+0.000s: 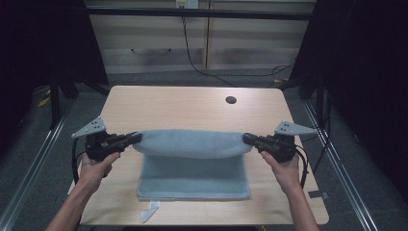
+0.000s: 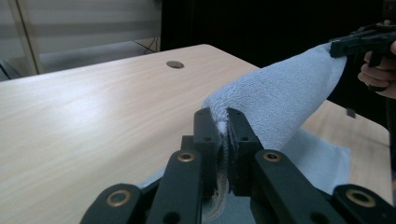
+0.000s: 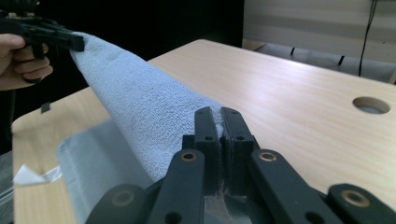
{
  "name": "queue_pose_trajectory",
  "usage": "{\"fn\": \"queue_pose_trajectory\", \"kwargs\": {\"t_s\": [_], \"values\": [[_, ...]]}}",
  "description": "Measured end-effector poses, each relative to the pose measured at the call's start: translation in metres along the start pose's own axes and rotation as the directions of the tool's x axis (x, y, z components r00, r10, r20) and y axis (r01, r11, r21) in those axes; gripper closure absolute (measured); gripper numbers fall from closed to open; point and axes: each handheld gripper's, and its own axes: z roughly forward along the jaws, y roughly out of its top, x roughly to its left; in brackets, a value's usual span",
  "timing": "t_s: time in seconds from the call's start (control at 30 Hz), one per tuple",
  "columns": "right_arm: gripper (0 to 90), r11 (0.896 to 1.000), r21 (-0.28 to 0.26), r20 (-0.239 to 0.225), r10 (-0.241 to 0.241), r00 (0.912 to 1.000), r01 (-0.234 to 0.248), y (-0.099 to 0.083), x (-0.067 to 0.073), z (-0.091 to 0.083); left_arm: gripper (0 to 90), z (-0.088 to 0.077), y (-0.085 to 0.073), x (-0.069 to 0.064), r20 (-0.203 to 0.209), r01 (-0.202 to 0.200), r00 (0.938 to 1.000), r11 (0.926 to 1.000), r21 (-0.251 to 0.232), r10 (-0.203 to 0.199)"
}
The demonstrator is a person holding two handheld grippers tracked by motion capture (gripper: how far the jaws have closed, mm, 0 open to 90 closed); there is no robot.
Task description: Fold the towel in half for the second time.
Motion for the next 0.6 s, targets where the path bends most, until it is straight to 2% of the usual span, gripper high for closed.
{"fn": "queue_pose_trajectory", "kwargs": {"t_s": [0.13,0.23,0.43,0.6], "values": [[86.5,1.0,0.024,-0.015,-0.001,0.9999,0.001,-0.014,0.009,-0.006,84.6,-0.006,-0.012,-0.009,0.017,-0.011,0.9998,0.9997,0.021,0.01],[86.5,0.998,0.062,-0.01,-0.002,0.9999,0.003,-0.028,0.016,-0.009,84.5,-0.008,-0.021,-0.014,0.025,0.0,0.9997,0.9996,0.029,-0.001],[86.5,0.992,0.126,-0.025,0.022,0.9995,-0.018,-0.057,0.026,-0.01,84.3,-0.012,-0.045,-0.025,0.033,-0.025,0.9992,0.995,0.096,0.022],[86.2,0.985,0.166,-0.03,0.048,0.9984,-0.043,-0.075,0.03,-0.008,83.9,-0.015,-0.066,-0.031,0.049,-0.007,0.9988,0.9924,0.123,0.001]]}}
